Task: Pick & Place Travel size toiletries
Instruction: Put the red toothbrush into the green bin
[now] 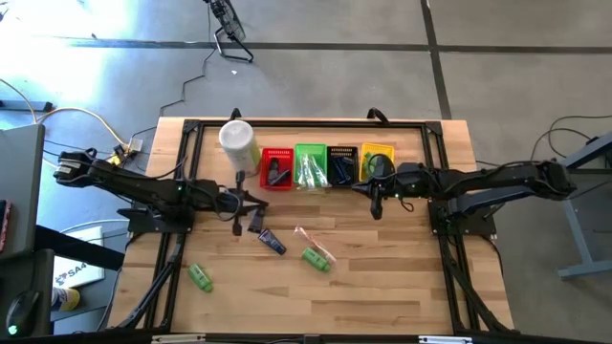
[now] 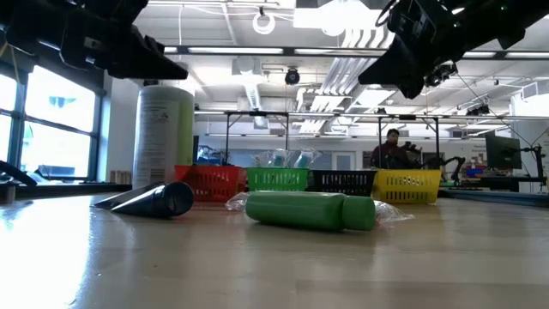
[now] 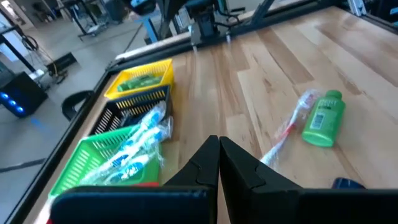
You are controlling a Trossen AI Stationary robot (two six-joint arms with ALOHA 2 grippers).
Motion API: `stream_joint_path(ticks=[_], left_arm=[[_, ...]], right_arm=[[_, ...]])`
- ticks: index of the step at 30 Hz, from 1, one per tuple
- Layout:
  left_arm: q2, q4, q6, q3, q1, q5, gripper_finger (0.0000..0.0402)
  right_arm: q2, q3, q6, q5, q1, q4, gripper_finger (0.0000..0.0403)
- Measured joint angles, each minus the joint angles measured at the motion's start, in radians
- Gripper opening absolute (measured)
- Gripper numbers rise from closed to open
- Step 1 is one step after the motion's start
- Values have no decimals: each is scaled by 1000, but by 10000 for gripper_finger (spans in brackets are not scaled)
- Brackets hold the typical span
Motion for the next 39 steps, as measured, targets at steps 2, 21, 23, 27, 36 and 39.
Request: stream_joint_path(ticks=[2,21,23,27,36,39], left_arm=[[0,-18,-7,0,0,0,8],[-99,253,-16,-218,0,55,8],[-135,220,-15,-218,0,48,8],[-193,154,-15,-218,0,42,8],[-318,18,9,-218,0,40,8],[-386,-54,8,-218,0,39,8]], right_arm=[[0,0,22,18,18,0,3],[0,0,36,163,101,19,3],[0,0,37,163,100,19,3],[0,0,37,166,100,20,3],[42,0,109,162,105,138,3],[65,1,112,171,128,159,3]])
